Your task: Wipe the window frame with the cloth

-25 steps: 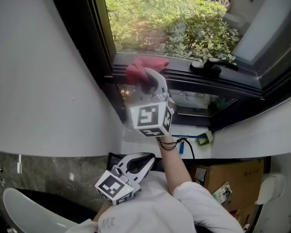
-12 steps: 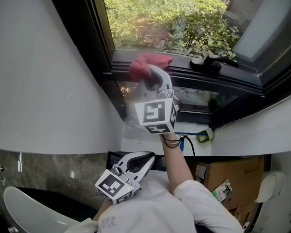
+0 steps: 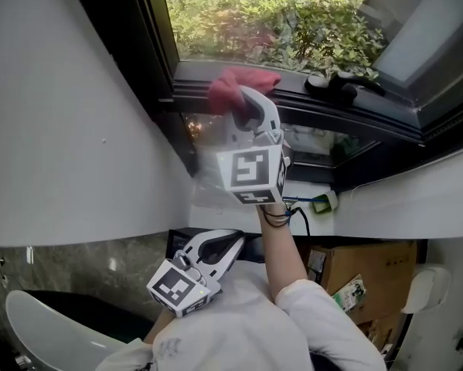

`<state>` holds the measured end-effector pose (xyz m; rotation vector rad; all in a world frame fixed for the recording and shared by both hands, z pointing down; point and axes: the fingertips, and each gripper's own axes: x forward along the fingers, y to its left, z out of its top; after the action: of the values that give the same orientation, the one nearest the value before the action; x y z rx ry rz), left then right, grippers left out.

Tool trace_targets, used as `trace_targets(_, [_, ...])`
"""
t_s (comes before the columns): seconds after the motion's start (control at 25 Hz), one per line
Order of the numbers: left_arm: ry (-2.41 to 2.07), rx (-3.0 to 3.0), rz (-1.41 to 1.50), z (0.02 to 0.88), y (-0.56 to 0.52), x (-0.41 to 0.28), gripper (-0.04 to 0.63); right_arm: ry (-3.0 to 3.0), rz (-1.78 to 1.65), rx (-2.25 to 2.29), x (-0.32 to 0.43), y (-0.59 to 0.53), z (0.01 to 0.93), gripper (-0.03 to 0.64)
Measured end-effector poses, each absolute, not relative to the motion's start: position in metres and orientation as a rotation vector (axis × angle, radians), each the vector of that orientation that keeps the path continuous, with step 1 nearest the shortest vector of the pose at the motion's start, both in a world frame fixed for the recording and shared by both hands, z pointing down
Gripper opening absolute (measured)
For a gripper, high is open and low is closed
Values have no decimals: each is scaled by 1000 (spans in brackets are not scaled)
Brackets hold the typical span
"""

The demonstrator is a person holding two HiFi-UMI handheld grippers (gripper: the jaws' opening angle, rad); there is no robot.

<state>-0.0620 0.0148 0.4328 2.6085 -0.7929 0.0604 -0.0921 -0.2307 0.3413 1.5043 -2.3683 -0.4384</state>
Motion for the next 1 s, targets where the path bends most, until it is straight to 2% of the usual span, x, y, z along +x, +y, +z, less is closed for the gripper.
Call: trace_targets(1.0, [-732,2631,46,430,13,-55,11,-2318,-440,1579,-55,-227,341,66])
